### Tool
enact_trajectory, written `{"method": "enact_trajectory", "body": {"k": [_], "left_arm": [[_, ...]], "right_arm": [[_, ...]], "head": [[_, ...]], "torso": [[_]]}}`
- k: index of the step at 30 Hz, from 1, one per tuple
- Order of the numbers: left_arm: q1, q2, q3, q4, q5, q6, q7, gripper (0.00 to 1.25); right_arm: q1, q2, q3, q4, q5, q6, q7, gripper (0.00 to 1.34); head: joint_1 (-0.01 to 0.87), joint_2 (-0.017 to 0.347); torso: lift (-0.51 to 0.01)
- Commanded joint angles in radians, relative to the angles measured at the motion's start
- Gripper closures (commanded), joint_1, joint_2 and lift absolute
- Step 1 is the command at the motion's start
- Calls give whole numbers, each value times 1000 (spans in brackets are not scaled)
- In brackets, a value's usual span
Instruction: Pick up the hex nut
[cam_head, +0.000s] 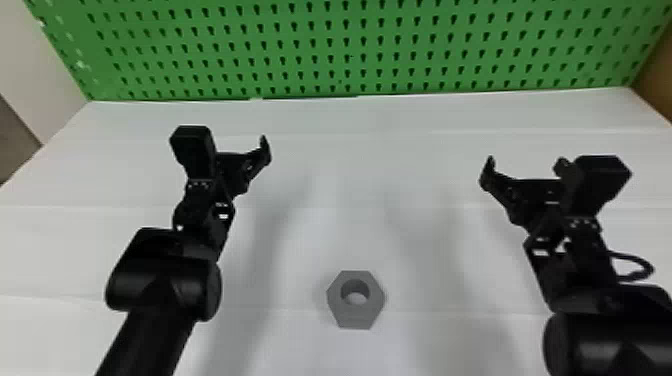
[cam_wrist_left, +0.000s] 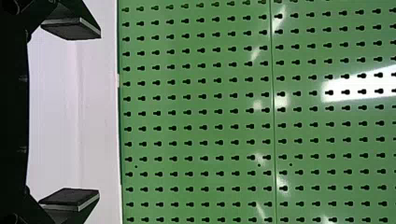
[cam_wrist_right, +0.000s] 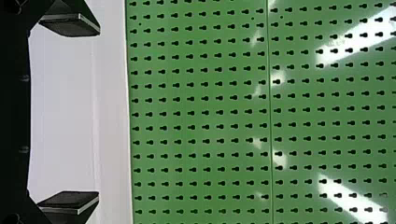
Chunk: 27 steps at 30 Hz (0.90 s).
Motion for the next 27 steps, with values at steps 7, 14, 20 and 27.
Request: {"method": "enact_trajectory", "body": {"k": [7, 14, 20, 27], "left_arm": [[11, 0, 6, -8, 0, 0, 2, 88], [13, 0, 8, -10, 0, 0, 3, 88], [11, 0, 9, -10, 0, 0, 3, 88], [11, 0, 9, -10, 0, 0, 3, 88]], "right_arm": [[2, 1, -5, 0, 0, 1, 0, 68], [2, 1, -5, 0, 0, 1, 0, 67], [2, 1, -2, 0, 0, 1, 0, 67], [2, 1, 5, -6, 0, 1, 0, 70]], "head": [[785, 149], [785, 149], [785, 149], [785, 149]], "torso": [[-87], [-87], [-87], [-87]]}}
